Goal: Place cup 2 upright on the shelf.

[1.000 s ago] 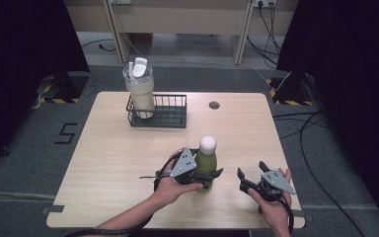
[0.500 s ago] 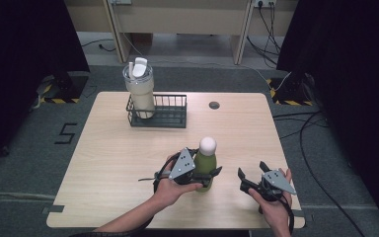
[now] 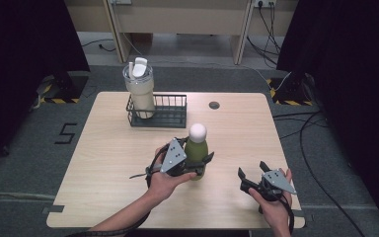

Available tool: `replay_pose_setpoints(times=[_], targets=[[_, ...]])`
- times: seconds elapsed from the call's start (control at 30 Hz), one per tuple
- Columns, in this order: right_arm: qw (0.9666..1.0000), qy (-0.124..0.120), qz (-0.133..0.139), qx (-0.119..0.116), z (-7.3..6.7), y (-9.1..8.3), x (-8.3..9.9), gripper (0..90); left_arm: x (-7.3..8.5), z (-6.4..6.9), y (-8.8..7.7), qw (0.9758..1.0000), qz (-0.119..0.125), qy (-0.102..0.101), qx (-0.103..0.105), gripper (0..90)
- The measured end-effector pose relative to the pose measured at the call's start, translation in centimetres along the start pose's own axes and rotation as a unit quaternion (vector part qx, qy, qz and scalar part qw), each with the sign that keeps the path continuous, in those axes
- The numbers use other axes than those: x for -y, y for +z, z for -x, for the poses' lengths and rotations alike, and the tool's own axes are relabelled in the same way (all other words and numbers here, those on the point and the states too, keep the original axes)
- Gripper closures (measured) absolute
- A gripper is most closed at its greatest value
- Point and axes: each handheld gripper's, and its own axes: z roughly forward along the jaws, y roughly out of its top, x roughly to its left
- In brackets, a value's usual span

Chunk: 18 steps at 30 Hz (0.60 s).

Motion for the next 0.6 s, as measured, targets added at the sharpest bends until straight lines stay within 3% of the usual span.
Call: replay_pose_setpoints(times=[0.37, 0.6], targets=[[1.0, -0.001, -0.001, 0.0, 0.0, 0.0, 0.0, 15.7, -1.4, -2.2, -0.7, 0.9981, 0.019, 0.016, -0.056, 23.0], [1.0, -0.001, -0.001, 0.0, -0.1, 0.1, 0.1, 15.8, -1.9, -3.7, -0.9, 0.9962, 0.023, 0.01, -0.084, 23.0]])
